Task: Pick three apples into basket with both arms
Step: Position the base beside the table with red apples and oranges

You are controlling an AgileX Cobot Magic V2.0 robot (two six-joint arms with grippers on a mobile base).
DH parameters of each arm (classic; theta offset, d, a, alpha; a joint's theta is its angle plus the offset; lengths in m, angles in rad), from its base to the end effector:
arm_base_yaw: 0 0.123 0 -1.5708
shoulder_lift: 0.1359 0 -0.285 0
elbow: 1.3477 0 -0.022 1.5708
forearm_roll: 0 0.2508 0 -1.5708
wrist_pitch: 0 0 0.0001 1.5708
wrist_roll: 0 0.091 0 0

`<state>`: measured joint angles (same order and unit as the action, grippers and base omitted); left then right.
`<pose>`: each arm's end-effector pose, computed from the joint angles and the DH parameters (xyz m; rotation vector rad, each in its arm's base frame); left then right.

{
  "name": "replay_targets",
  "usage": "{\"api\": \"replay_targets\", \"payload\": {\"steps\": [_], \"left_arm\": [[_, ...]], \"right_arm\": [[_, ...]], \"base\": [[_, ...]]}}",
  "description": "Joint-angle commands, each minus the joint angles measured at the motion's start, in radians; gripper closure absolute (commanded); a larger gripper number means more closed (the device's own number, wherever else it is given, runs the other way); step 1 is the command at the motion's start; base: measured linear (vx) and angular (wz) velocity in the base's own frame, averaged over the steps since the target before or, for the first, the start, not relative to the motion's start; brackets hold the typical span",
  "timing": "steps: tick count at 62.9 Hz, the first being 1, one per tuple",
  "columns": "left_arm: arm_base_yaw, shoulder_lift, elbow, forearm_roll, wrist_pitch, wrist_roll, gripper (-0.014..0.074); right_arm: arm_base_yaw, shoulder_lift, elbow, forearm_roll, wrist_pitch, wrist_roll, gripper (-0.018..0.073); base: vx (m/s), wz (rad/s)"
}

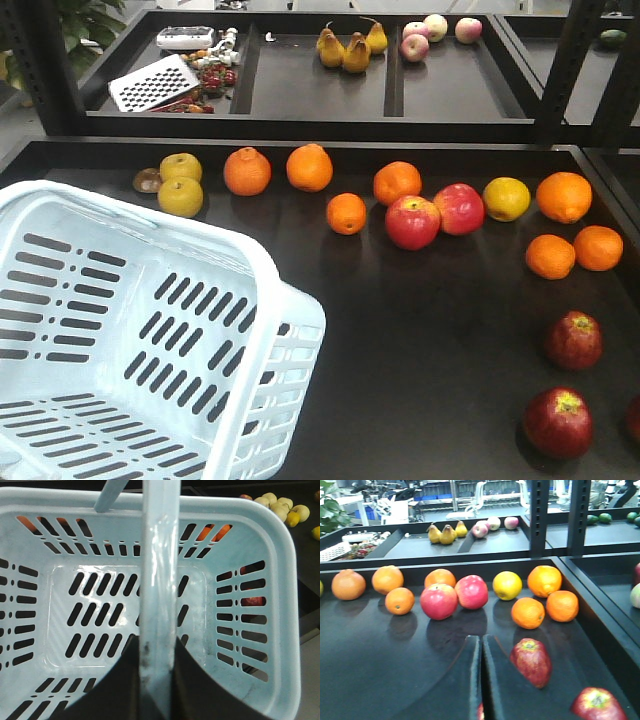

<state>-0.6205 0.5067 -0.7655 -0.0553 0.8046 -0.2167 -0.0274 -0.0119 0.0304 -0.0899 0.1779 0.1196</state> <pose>0.0645 -0.0505 0.3593 0.4032 2.0401 -0.5859 0.0563 -0.0030 0.1875 0.0611 1.6782 -0.0106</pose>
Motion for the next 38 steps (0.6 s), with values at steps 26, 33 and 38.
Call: {"api": "replay_targets", "payload": {"steps": [26,33,38], "left_arm": [[-0.001,0.003,-0.025,-0.002,-0.107,-0.004,0.0603],[-0.001,0.003,-0.025,-0.002,-0.107,-0.004,0.0603],[-0.001,0.003,-0.025,-0.002,-0.107,-0.004,0.0603]], "right_arm": [[0.004,-0.006,0.012,-0.006,-0.075,-0.003,0.0568],[0.004,-0.006,0.012,-0.006,-0.075,-0.003,0.0568],[0.004,-0.006,0.012,-0.006,-0.075,-0.003,0.0568]], "base": [[0.07,-0.09],[0.06,-0.04],[0.06,-0.02]]}}
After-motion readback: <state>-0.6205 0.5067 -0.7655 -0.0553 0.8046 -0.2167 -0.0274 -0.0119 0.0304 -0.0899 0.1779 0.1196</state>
